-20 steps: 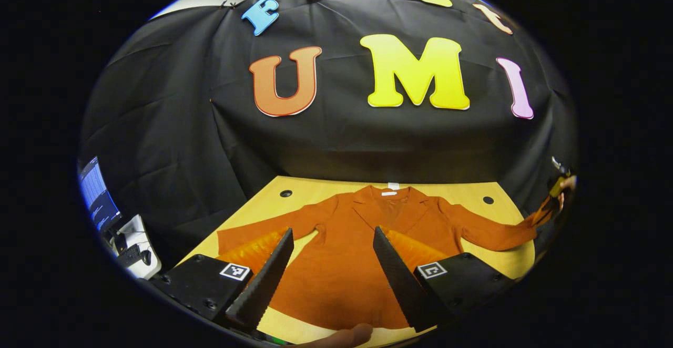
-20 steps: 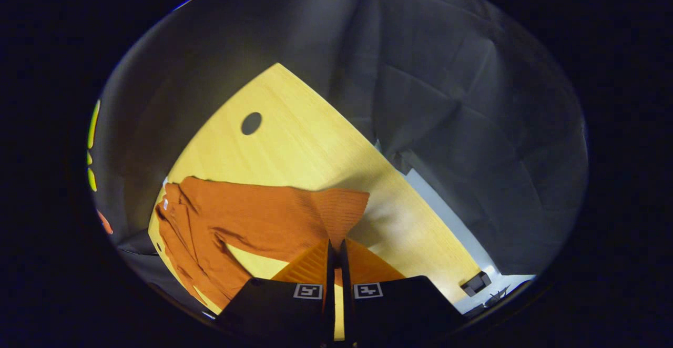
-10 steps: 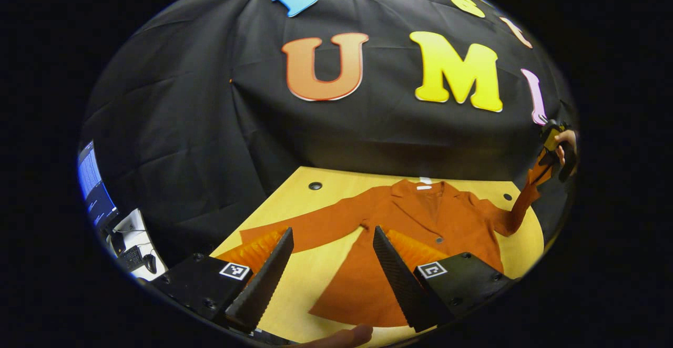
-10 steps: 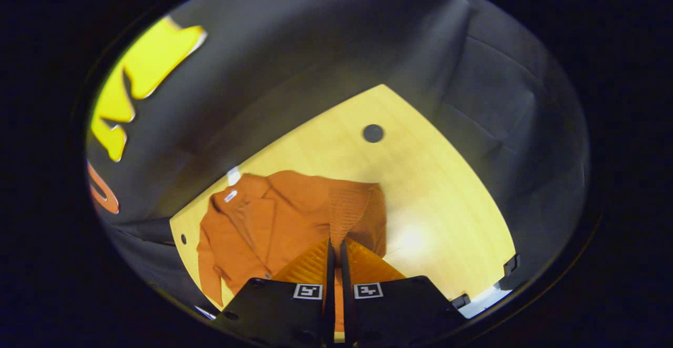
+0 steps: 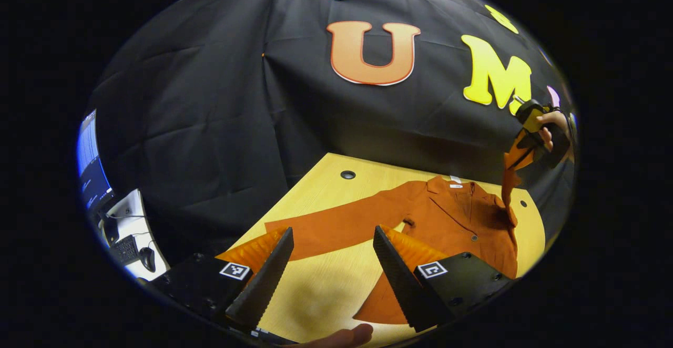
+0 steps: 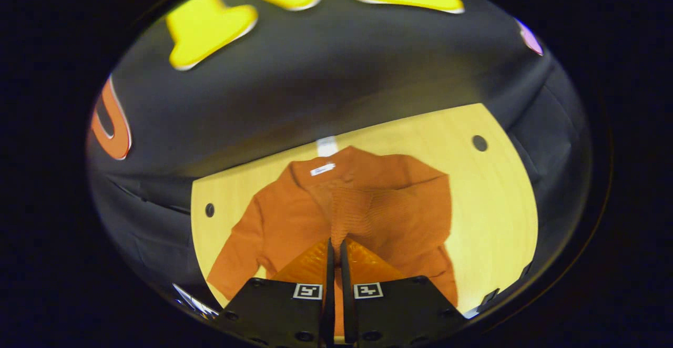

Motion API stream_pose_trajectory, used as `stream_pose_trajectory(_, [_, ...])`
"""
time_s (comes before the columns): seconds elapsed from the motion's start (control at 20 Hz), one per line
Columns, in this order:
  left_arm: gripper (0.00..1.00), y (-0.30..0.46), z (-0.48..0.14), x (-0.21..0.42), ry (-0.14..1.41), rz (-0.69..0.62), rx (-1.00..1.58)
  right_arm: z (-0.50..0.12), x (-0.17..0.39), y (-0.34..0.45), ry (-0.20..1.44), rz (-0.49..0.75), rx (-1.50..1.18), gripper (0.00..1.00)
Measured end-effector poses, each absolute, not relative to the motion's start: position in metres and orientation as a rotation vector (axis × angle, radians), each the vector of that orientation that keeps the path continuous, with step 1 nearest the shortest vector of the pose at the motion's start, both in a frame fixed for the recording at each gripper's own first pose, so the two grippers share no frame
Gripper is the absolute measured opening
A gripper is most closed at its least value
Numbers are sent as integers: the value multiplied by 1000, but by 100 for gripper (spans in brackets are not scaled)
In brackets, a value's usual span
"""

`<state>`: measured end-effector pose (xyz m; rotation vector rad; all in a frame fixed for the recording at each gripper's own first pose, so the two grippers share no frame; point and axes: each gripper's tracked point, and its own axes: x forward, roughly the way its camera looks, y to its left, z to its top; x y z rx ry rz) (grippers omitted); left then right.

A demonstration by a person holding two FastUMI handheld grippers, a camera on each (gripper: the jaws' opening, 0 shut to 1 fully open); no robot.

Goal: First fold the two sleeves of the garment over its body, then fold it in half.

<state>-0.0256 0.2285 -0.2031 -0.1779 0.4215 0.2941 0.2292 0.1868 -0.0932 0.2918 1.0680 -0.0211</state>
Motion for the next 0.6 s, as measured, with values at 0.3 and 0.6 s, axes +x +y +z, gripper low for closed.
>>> stream_pose_trajectory(0.3, [99, 262, -236, -38, 476, 337, -262, -152, 247, 311, 1121, 98, 277, 7])
stream_pose_trajectory(0.6, [99, 283, -273, -60, 556, 420, -356, -214, 256, 348, 1183, 94, 182, 7])
